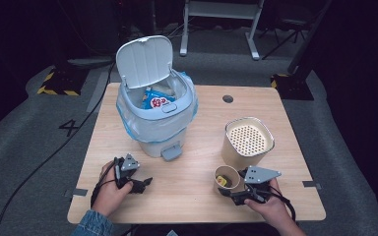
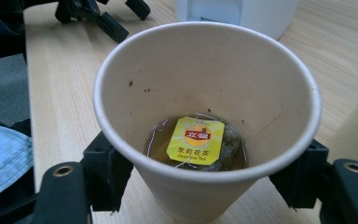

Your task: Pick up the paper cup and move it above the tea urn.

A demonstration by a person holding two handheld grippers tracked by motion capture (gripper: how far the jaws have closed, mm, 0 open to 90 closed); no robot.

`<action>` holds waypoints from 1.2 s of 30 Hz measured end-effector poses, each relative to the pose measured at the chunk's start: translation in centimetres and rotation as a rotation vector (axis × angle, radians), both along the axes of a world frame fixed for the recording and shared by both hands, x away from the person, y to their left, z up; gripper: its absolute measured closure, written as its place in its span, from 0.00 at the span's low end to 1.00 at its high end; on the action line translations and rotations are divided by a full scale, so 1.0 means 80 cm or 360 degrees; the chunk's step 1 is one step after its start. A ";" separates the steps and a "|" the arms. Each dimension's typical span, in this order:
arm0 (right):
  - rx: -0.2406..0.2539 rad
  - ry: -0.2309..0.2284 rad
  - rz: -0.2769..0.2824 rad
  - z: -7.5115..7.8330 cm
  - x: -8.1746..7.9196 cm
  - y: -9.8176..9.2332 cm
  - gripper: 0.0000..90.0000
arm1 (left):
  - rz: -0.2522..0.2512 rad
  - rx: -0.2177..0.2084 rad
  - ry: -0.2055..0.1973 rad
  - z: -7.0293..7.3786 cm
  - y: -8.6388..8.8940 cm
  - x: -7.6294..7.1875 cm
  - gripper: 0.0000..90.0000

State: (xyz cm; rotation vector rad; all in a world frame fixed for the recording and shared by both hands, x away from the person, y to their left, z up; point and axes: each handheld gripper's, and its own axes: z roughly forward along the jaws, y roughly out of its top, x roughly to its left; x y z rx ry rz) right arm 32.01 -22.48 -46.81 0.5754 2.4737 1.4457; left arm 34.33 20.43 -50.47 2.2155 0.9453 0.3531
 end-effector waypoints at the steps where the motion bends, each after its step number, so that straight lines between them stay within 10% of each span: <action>1: 0.0002 0.0000 0.0008 0.004 0.000 -0.003 0.35 | 0.0000 0.0001 0.0000 0.000 0.000 0.000 0.16; 23: -0.0054 -0.0119 0.0081 0.121 0.007 -0.047 0.35 | -0.0028 -0.0002 0.0005 0.000 0.001 0.003 0.15; 36: -0.0061 -0.0196 -0.0022 0.167 0.034 -0.060 0.35 | -0.0026 0.0000 0.0005 0.000 0.001 0.003 0.15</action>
